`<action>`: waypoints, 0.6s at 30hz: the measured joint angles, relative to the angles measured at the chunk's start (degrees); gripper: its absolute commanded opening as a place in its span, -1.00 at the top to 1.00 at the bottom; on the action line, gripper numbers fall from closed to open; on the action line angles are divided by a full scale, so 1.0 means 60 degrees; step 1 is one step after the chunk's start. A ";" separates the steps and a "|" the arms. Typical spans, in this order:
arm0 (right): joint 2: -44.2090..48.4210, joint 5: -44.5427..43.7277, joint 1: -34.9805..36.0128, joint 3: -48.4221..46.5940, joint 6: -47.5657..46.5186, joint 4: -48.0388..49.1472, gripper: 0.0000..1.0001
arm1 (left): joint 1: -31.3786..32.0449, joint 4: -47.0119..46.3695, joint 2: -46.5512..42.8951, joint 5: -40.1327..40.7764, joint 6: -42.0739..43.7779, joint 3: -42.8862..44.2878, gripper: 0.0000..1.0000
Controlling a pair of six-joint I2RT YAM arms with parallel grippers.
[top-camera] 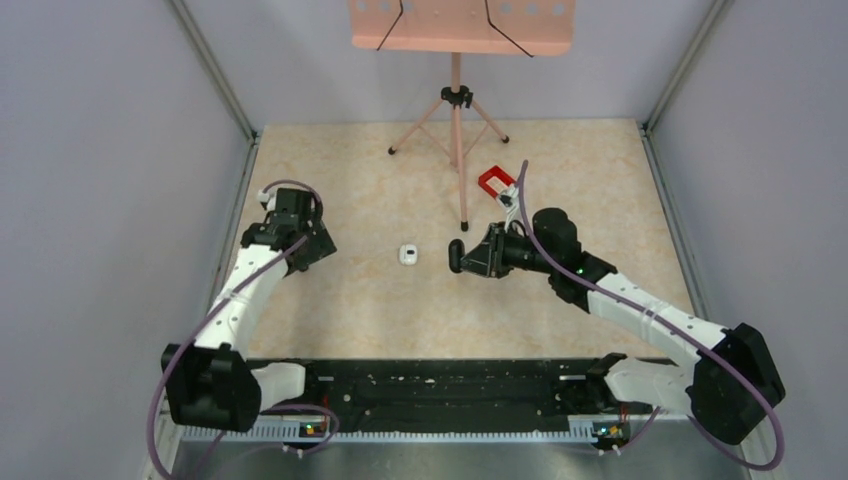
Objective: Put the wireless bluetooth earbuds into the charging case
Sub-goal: Pick up the left earbud from the corner of the board.
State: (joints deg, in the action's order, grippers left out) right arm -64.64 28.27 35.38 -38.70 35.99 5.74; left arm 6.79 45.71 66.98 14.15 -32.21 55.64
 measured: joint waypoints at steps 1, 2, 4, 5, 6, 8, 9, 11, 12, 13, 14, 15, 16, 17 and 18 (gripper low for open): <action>0.0022 -0.0011 0.0000 0.0000 -0.0025 -0.0058 1.00 | -0.0117 -0.0022 0.0226 0.0200 -0.0055 -0.0080 -0.54; 0.0047 -0.0015 0.0000 0.0000 -0.0062 -0.0127 1.00 | -0.0295 -0.0080 0.0514 0.0382 -0.0117 -0.0171 -0.52; 0.0095 -0.0029 0.0000 0.0000 -0.0091 -0.0259 1.00 | -0.0645 -0.0222 0.1035 0.0623 -0.0211 -0.0266 -0.50; 0.0138 -0.0033 0.0000 0.0000 -0.0117 -0.0335 1.00 | -0.0827 -0.0310 0.1311 0.0692 -0.0262 -0.0277 -0.48; 0.0178 -0.0036 0.0000 0.0000 -0.0149 -0.0397 1.00 | -0.1031 -0.0423 0.1592 0.0758 -0.0328 -0.0277 -0.46; 0.0288 -0.0044 0.0000 0.0000 -0.0175 -0.0470 1.00 | -0.1373 -0.0718 0.2200 0.0827 -0.0433 -0.0277 -0.43; 0.0361 -0.0051 0.0000 0.0000 -0.0182 -0.0492 1.00 | -0.1665 -0.0863 0.2459 0.0827 -0.0492 -0.0273 -0.41; 0.0463 -0.0069 0.0000 0.0000 -0.0193 -0.0535 1.00 | -0.1923 -0.1075 0.2976 0.0783 -0.0623 -0.0248 -0.35; 0.0514 -0.0080 0.0000 0.0000 -0.0219 -0.0550 1.00 | -0.2007 -0.1177 0.3249 0.0761 -0.0692 -0.0226 -0.33; 0.0525 -0.0095 0.0000 0.0000 -0.0222 -0.0550 1.00 | -0.2055 -0.1264 0.3515 0.0718 -0.0780 -0.0200 -0.31; 0.0532 -0.0109 0.0000 0.0000 -0.0226 -0.0546 1.00 | -0.2069 -0.1381 0.3745 0.0678 -0.0882 -0.0186 -0.28; 0.0532 -0.0124 0.0000 0.0000 -0.0226 -0.0550 1.00 | -0.2073 -0.1508 0.3974 0.0623 -0.0958 -0.0186 -0.27; 0.0543 -0.0149 0.0000 0.0000 -0.0226 -0.0576 1.00 | -0.2084 -0.1708 0.4335 0.0463 -0.1155 -0.0182 -0.26; 0.0550 -0.0168 0.0000 0.0000 -0.0226 -0.0583 1.00 | -0.2080 -0.1738 0.4411 0.0404 -0.1209 -0.0146 -0.25; 0.0568 -0.0186 0.0000 0.0000 -0.0226 -0.0608 1.00 | -0.2087 -0.1792 0.4455 0.0361 -0.1253 -0.0095 -0.24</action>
State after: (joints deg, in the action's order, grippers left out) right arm -61.23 27.16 35.38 -38.70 34.63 2.09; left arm -5.74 34.96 93.71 16.32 -39.72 55.07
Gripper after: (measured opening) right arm 0.202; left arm 0.635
